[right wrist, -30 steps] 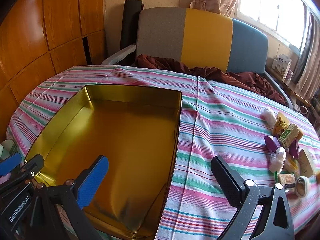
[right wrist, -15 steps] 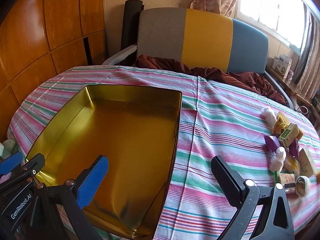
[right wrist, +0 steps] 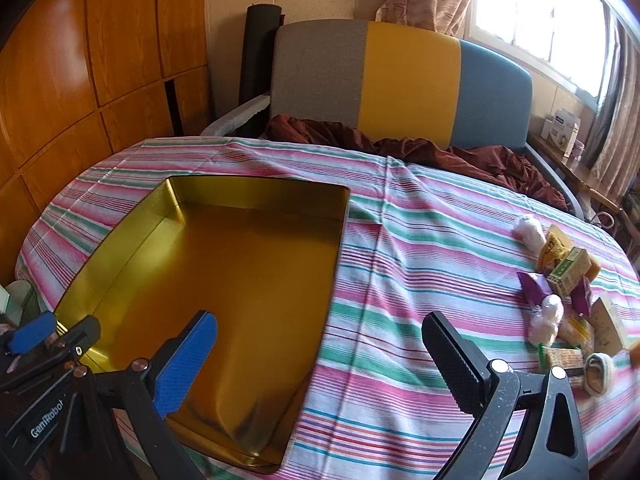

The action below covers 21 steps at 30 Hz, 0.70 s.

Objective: Organize objects
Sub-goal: 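Move both tools from the gold tray toward the pile of items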

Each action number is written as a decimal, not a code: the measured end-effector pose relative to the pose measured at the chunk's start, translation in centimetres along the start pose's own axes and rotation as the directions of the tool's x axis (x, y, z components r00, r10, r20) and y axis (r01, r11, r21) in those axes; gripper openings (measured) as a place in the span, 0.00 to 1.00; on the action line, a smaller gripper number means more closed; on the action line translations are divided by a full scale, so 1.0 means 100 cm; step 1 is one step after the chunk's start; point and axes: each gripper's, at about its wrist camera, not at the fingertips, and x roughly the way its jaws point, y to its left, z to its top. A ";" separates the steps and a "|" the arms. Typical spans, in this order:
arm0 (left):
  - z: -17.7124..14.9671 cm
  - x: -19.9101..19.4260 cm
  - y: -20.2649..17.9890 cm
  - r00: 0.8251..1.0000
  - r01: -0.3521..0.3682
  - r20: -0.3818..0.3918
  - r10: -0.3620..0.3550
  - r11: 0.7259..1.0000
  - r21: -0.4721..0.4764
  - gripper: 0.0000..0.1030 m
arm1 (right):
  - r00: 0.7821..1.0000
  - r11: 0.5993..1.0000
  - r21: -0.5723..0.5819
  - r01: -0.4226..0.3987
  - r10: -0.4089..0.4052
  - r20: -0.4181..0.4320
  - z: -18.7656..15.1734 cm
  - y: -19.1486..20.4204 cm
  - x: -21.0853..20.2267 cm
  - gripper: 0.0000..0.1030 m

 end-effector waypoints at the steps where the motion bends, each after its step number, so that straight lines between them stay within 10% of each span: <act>1: -0.002 0.000 -0.004 1.000 0.007 0.000 -0.007 1.000 0.013 0.57 | 1.000 1.000 0.004 0.006 -0.006 -0.001 0.000 -0.004 -0.001 1.00; 21: -0.046 -0.037 -0.101 0.976 0.169 0.063 -0.208 0.909 0.381 0.57 | 0.978 0.969 0.132 0.207 -0.206 -0.024 -0.027 -0.164 -0.031 1.00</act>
